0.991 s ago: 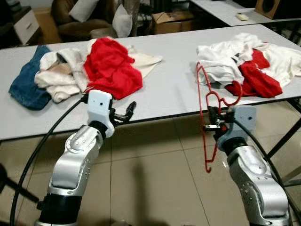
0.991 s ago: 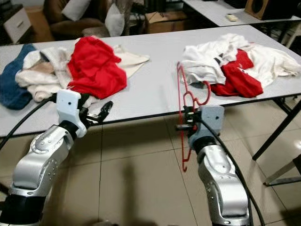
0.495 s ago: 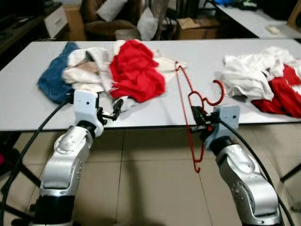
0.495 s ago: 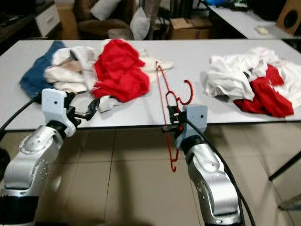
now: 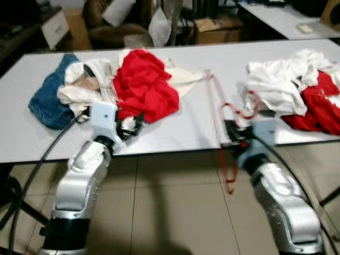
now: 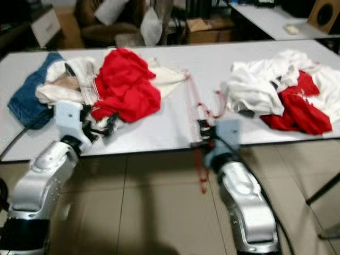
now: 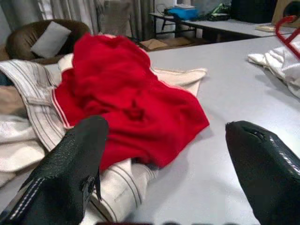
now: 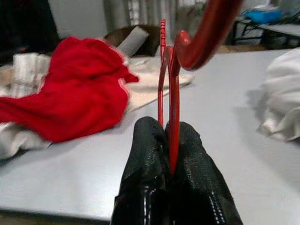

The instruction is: Hang hanger

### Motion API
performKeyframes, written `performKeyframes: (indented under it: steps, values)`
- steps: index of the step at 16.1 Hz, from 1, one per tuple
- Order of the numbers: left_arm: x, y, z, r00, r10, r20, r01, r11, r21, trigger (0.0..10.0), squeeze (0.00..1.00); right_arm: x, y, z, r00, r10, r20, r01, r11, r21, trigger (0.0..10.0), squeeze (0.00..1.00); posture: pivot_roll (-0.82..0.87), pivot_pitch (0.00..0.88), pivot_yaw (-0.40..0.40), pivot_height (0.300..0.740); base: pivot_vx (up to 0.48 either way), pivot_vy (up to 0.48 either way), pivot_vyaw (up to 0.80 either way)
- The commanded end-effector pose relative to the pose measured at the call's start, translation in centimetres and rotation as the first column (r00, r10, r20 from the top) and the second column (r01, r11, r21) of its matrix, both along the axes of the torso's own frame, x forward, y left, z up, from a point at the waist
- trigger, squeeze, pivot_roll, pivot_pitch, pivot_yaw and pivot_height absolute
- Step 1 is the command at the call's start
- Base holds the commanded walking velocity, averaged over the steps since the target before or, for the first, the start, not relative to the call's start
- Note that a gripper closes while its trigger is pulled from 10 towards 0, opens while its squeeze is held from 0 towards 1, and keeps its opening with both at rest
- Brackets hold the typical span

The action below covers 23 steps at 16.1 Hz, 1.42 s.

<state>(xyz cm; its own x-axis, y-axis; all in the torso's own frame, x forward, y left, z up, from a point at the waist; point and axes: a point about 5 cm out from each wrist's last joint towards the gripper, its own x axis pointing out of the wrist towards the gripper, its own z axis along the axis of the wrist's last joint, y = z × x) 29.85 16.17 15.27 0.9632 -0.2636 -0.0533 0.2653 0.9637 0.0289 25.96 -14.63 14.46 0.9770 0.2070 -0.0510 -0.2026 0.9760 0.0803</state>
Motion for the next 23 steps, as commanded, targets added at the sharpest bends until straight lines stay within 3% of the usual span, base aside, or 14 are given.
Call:
performKeyframes:
  steps: [1,9,11,15,19,23]
  values:
    - [0.2,0.7,0.4,1.000,0.023,0.015,-0.023,1.000,0.016,10.0,0.50,0.1,0.8,0.3,1.000,0.026,0.012,-0.027,1.000,0.010,10.0,0.00,-0.08,0.000,0.039,0.740,0.289,0.000,0.00]
    - [0.7,0.9,0.5,0.999,0.035,0.022,-0.035,0.999,0.016,10.0,0.51,0.3,0.5,0.4,0.999,0.020,-0.042,-0.017,0.997,0.077,10.0,0.00,-0.09,0.000,0.037,0.740,0.287,0.000,0.00]
    - [0.8,0.8,0.4,0.999,0.034,0.022,-0.035,0.999,0.012,10.0,0.51,0.4,0.5,0.2,0.997,0.017,-0.073,-0.010,0.994,0.107,10.0,0.00,-0.10,0.000,0.039,0.740,0.285,0.000,-0.69]
    - [1.0,0.8,0.4,0.999,0.034,0.021,-0.034,0.999,0.009,10.0,0.51,0.6,0.3,0.3,0.997,0.018,-0.073,-0.011,0.996,0.093,10.0,0.00,-0.10,0.000,0.037,0.740,0.286,0.000,-0.68]
    - [1.3,0.7,0.4,0.999,0.025,0.023,-0.025,1.000,0.010,10.0,0.51,0.8,0.3,0.3,0.998,-0.001,-0.063,0.002,1.000,0.024,10.0,0.00,-0.09,0.000,0.046,0.740,0.288,0.000,0.00]
    - [1.1,1.2,0.3,0.999,0.034,0.022,-0.034,0.999,0.021,10.0,0.47,0.7,0.2,0.3,0.998,0.007,-0.057,-0.005,1.000,0.030,10.0,0.00,-0.09,0.000,0.044,0.740,0.071,0.000,0.00]
